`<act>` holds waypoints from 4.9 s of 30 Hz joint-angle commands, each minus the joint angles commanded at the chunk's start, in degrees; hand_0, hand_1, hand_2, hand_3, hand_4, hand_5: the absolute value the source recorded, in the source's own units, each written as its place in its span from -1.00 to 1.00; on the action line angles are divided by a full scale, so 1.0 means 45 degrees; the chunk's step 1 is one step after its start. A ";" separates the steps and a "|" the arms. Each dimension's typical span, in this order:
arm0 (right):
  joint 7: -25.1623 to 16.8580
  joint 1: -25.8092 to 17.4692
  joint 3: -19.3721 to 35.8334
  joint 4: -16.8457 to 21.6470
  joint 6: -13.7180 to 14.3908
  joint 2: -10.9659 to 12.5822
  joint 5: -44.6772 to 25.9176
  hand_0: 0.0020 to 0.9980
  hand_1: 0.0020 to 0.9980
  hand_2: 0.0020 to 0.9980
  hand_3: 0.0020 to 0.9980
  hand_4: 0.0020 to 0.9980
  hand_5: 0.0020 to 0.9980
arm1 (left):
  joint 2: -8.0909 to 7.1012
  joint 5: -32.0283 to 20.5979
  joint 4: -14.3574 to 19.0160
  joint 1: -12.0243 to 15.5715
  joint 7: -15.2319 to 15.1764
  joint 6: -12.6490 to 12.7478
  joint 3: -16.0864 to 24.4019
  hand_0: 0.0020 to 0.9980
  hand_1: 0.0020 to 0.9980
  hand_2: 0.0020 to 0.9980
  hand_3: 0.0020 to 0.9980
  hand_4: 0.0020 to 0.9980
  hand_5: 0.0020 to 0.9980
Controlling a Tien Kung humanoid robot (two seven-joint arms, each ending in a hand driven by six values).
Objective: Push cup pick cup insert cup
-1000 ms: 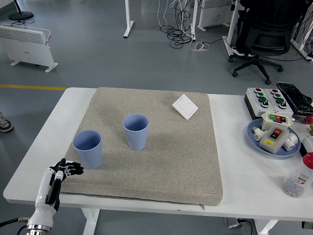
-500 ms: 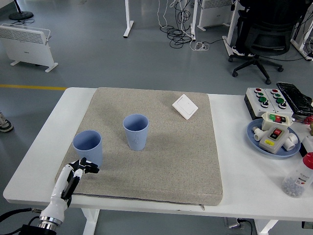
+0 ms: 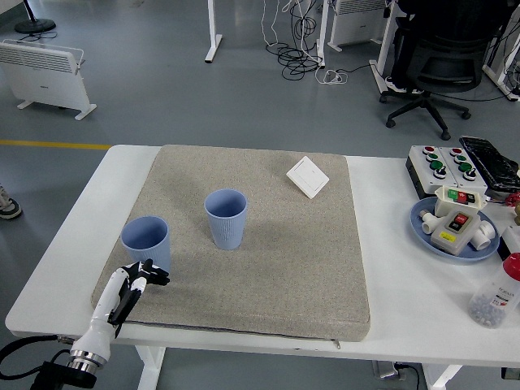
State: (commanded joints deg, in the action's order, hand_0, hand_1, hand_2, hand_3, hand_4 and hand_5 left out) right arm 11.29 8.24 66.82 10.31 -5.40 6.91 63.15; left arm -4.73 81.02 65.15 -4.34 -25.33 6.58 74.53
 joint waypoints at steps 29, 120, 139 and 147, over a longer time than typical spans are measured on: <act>0.0028 -0.0031 -0.0020 0.0000 -0.0001 -0.0026 0.0046 0.55 0.36 0.35 0.13 -0.75 -0.07 | -0.0367 0.1592 -0.1558 -0.1410 0.0124 -0.0267 0.0085 0.20 0.04 -0.01 -0.07 0.20 1.00; 0.0105 -0.0046 -0.0774 0.0000 -0.0186 -0.0008 0.0254 0.55 0.36 0.35 0.13 -0.75 -0.05 | 0.1052 0.2737 -1.1272 -0.8868 -0.1248 -0.1445 0.2923 0.37 0.24 0.11 -0.06 0.11 1.00; 0.0107 -0.0051 -0.0803 0.0000 -0.0207 0.0011 0.0234 0.55 0.36 0.35 0.13 -0.75 -0.05 | 0.1052 0.1391 -1.0558 -0.8285 -0.1498 -0.1023 0.2012 0.18 0.13 0.05 -0.07 0.10 1.00; 0.0078 -0.0045 -0.0743 0.0000 -0.0212 0.0018 0.0282 0.55 0.36 0.35 0.13 -0.75 -0.05 | 0.0165 -0.0620 -0.7847 -0.7359 -0.2588 0.0587 0.1316 -0.13 -0.02 -0.06 -0.15 0.40 0.85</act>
State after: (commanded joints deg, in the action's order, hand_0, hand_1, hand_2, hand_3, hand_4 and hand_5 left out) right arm 11.64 8.03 63.47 10.31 -6.36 6.99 64.42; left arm -3.99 78.24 29.84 -37.46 -36.98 9.22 80.45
